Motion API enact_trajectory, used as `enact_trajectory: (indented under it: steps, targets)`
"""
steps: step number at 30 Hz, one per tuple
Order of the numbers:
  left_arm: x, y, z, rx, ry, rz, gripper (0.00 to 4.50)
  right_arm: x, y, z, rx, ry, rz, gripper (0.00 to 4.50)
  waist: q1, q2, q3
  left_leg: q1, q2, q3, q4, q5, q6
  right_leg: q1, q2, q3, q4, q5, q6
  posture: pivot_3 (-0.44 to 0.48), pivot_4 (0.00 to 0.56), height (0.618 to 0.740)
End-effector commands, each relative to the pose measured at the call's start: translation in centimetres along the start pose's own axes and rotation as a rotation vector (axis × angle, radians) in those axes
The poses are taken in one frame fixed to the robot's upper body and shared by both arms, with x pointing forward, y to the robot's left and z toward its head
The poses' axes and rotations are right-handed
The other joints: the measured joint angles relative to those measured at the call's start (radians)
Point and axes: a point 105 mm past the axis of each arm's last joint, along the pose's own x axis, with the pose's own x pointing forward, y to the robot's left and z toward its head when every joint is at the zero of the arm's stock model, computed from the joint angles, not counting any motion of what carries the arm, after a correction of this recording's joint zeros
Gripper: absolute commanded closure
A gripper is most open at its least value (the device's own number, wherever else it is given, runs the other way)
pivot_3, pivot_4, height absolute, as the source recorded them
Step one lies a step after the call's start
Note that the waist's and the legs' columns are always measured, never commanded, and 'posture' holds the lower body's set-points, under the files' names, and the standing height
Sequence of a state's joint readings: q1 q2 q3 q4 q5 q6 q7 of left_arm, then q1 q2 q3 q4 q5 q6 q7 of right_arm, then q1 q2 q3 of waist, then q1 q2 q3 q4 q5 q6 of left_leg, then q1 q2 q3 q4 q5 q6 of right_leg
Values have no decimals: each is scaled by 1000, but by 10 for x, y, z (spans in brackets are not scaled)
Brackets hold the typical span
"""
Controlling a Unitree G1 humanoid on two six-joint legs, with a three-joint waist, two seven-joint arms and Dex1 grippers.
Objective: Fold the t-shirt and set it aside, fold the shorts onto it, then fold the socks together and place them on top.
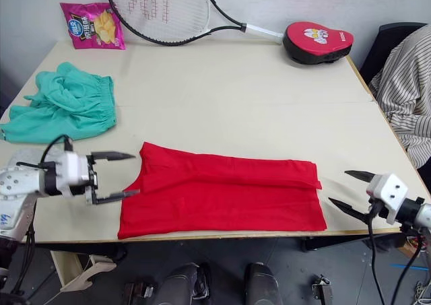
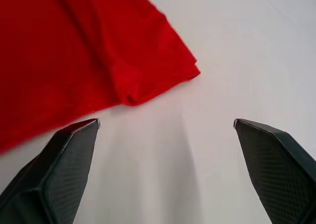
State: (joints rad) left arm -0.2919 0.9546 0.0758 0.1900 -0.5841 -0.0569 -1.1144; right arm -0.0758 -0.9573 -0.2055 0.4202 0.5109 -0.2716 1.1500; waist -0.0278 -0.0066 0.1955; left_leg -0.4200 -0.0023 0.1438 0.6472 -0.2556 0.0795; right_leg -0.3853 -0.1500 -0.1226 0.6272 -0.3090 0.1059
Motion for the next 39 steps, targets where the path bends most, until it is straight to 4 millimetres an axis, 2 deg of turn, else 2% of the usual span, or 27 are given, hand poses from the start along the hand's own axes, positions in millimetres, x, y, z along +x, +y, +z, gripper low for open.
enact_trajectory:
  steps: [1,4,6,10,11,12,15,20,23,30,35,39]
  targets:
    - [8,16,12,-110,-67,74,956,16,6,35,36,-93,67,1001,2,0,0,0,0,0,0,0,0,0,0,0,0,0,0,0,150,740]
    - [28,23,4,-114,-26,95,1935,40,21,47,53,-119,140,2087,5,0,0,0,0,0,1,-2,-4,1,0,-1,0,0,0,0,150,740]
    - [54,28,-1,-96,-4,100,2621,62,29,54,5,-140,178,2841,9,0,0,0,-1,0,1,-2,-5,1,1,-1,0,0,0,0,150,740]
    - [88,26,-5,-41,29,60,3970,94,30,57,-58,-150,174,4333,19,0,0,-2,-1,3,2,-2,-4,-1,2,-1,1,0,0,0,150,740]
    - [93,23,-9,-38,43,38,4271,100,30,57,-71,-151,177,4500,21,0,0,-2,-1,3,2,-1,-2,-2,2,-1,1,0,0,0,150,740]
    - [96,22,-12,-38,56,31,4486,106,31,56,-78,-145,184,4500,22,0,0,-3,-1,4,1,0,0,-3,3,-1,2,0,0,0,150,740]
    - [103,11,-24,-27,98,-38,4486,121,37,48,-111,-116,222,4500,22,0,0,-3,-1,5,1,1,0,-3,4,-2,2,0,0,0,150,740]
    - [101,-4,-37,-54,139,-125,4486,132,41,36,-105,-89,242,4500,21,0,0,-3,0,6,2,1,1,-3,4,-7,2,0,0,0,150,740]
    - [96,-20,-35,-69,115,-219,4486,134,41,32,-93,-82,238,4500,16,0,0,-2,0,6,3,2,1,-2,3,-6,2,0,0,0,150,740]
    - [77,-38,-22,-62,56,-333,4486,133,44,27,-78,-81,243,4500,6,0,0,-2,0,2,3,1,0,0,2,-2,1,0,0,0,150,740]
    - [50,-46,-17,-80,71,-399,4486,109,57,27,-75,-70,362,4500,1,0,0,-1,0,1,1,1,0,1,2,-3,1,0,0,0,150,740]
    - [36,-32,-10,-157,58,-322,4486,83,66,18,-84,22,452,4500,3,0,0,-1,0,0,2,1,0,2,1,-4,-1,0,0,0,150,740]
